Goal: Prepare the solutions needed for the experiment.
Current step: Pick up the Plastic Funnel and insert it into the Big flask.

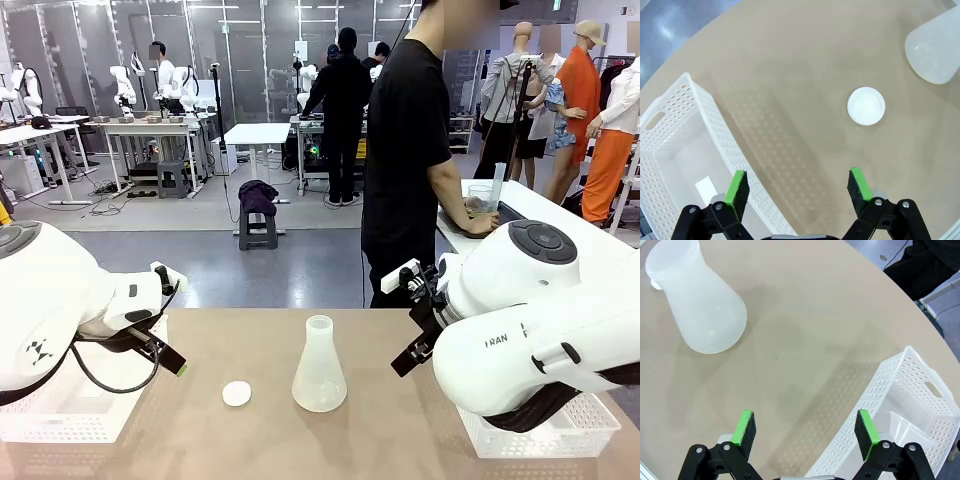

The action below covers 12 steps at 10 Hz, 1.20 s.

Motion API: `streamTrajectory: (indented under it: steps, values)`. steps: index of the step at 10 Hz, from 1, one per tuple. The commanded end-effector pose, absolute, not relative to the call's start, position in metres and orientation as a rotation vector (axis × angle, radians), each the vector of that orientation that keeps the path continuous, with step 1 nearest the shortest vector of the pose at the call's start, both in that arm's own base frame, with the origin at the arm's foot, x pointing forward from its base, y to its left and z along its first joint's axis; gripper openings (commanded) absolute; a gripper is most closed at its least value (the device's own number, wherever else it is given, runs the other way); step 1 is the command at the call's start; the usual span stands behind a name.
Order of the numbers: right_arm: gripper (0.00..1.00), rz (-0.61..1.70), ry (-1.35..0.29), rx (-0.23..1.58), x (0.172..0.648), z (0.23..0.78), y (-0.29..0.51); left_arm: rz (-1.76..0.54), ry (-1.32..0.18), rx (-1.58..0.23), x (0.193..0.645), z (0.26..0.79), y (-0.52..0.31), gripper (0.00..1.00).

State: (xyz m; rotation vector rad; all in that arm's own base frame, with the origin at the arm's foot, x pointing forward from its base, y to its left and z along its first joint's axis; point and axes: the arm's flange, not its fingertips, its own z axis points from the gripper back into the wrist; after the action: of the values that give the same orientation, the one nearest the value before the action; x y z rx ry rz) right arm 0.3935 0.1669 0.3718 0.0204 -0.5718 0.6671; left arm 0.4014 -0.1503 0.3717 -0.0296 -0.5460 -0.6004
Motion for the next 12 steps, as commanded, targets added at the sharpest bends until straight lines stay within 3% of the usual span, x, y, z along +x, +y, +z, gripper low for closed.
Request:
streamTrajectory:
  steps: [1,4,6,9,12]
  values:
    - [1.00,0.665,-0.572,0.022,0.394,0.372,0.167,-0.600,-0.546,-0.030,0.401,0.372,-0.150,1.00]
    - [1.00,0.667,-0.572,0.020,0.393,0.372,0.167,-0.600,-0.546,-0.030,0.401,0.372,-0.150,1.00]
    - [1.00,0.697,-0.626,0.159,0.378,0.390,0.179,-0.604,-0.569,-0.081,0.397,0.382,-0.150,1.00]
    - [1.00,0.668,-0.686,0.318,0.358,0.432,0.184,-0.575,-0.610,-0.317,0.384,0.417,-0.144,1.00]
    - [1.00,0.505,-0.636,0.492,0.366,0.458,0.175,-0.456,-0.604,-0.687,0.378,0.453,-0.116,1.00]
